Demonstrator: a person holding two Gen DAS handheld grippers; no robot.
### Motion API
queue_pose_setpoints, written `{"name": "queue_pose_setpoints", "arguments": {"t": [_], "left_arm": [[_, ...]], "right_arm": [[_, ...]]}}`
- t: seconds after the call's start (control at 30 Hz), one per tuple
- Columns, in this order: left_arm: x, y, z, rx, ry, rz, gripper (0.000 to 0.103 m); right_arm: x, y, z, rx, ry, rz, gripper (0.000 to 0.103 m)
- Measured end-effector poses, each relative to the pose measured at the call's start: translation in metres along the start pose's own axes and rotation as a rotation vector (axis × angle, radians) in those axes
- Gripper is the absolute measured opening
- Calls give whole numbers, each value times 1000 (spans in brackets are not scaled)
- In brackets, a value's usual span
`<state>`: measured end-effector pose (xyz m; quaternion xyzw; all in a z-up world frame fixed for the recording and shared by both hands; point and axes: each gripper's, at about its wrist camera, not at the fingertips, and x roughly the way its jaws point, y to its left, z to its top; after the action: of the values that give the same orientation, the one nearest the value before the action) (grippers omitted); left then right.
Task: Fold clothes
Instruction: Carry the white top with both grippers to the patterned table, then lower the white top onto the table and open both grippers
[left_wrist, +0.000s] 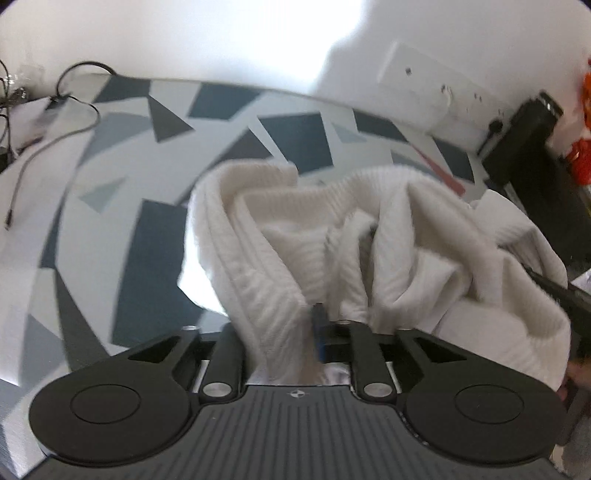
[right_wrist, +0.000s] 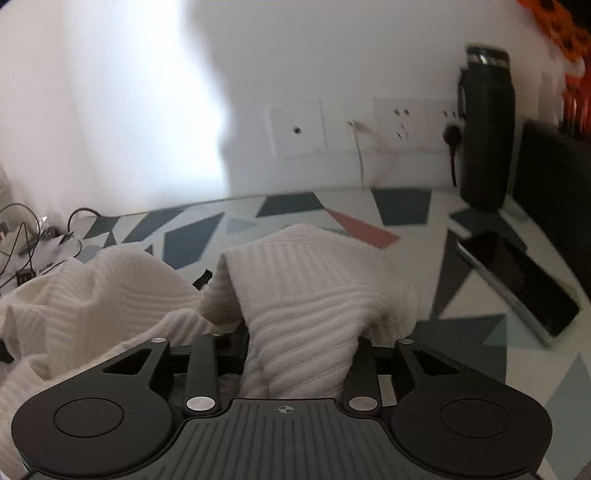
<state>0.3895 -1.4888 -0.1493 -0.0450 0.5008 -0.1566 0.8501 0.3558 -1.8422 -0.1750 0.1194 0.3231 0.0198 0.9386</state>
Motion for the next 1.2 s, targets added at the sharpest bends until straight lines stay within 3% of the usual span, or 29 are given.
{"name": "queue_pose_setpoints", "arguments": {"t": [0.27, 0.5, 0.73, 1.0, 1.13, 1.2], "left_arm": [[14, -5, -13, -48, 14, 60, 54], [20, -6, -23, -57, 16, 95, 60], [8, -3, -37, -97, -24, 64, 70], [3, 9, -46, -169, -31, 86, 74], [3, 14, -50, -190, -31, 121, 85], [3, 17, -52, -202, -30, 131, 90]], "right_arm": [[7, -4, -7, -2, 3, 9, 41], [21, 7, -5, -26, 49, 16, 42], [45, 22, 2, -80, 93, 26, 42], [65, 50, 9, -168, 112, 67, 45], [72, 56, 13, -176, 115, 81, 48], [73, 57, 15, -167, 118, 74, 56]]}}
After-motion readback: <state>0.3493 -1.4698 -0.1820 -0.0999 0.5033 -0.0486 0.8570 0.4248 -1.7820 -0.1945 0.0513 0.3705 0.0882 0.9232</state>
